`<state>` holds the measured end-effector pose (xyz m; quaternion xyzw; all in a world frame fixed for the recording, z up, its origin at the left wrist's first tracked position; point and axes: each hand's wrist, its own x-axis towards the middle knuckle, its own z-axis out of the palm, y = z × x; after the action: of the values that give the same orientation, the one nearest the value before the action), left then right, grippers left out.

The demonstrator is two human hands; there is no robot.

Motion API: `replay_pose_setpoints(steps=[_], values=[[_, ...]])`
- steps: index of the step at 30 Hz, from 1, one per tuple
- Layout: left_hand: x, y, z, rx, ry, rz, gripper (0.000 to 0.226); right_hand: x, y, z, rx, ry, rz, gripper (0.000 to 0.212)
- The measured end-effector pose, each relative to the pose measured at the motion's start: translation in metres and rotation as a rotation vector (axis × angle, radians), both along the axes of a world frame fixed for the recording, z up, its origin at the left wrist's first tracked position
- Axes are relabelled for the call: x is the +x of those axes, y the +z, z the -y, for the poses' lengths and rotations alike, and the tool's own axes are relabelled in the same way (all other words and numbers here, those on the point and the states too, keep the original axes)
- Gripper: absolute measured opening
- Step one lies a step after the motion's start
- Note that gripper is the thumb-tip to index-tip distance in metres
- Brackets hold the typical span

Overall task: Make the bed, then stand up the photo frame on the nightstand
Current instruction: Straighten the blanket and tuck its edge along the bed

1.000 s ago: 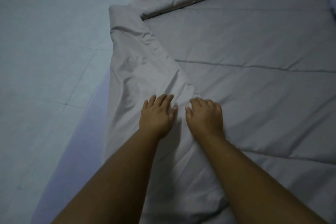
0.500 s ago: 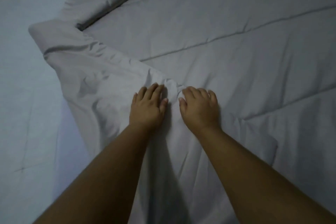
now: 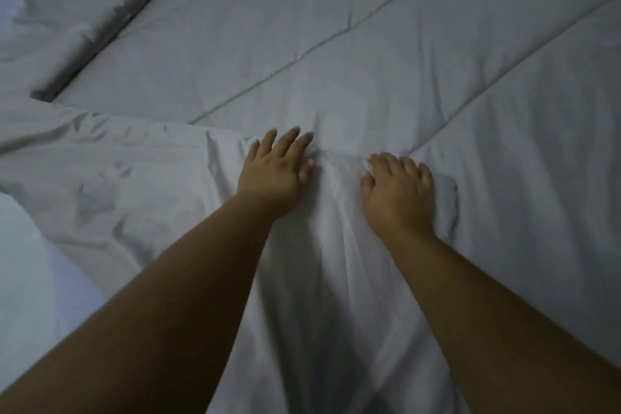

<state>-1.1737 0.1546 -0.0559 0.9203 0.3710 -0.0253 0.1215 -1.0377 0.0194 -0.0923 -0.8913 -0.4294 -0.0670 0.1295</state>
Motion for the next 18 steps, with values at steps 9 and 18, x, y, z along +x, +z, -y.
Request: replay_pose_setpoints(steps=[9, 18], values=[[0.001, -0.022, 0.013, 0.107, -0.184, -0.169, 0.045, -0.019, -0.016, 0.034, -0.078, -0.031, 0.075, 0.034], [-0.086, -0.026, 0.050, 0.111, -0.357, -0.188, 0.045, -0.127, -0.015, 0.087, -0.140, -0.160, 0.102, 0.032]])
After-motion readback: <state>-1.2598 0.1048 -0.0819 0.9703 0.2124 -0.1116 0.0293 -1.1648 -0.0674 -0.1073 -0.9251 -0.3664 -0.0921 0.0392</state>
